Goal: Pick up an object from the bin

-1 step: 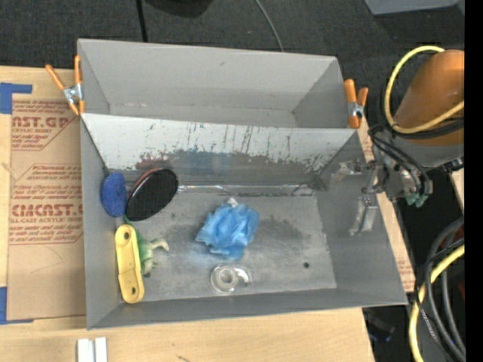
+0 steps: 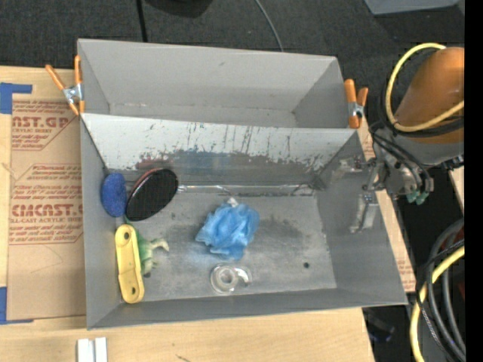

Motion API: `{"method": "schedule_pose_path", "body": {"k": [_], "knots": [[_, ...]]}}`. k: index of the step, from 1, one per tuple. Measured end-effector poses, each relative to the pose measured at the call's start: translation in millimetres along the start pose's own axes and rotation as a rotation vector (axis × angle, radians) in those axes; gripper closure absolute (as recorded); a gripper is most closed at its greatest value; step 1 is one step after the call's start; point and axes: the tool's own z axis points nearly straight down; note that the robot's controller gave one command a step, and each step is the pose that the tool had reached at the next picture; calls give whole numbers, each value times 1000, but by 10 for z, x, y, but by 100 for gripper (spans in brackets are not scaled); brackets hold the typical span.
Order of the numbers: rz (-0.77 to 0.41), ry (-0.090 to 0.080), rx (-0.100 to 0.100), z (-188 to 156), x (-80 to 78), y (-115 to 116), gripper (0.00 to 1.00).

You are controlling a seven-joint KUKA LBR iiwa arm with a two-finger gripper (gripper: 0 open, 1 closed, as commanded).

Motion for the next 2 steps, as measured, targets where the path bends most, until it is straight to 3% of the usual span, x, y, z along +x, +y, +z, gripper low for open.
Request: {"method": "schedule_pose_path", "body": {"k": [1,2], "knots": [[-40,-6,4,366,-206,366,0],[-26,1,-5,708,-171,626,0]]}}
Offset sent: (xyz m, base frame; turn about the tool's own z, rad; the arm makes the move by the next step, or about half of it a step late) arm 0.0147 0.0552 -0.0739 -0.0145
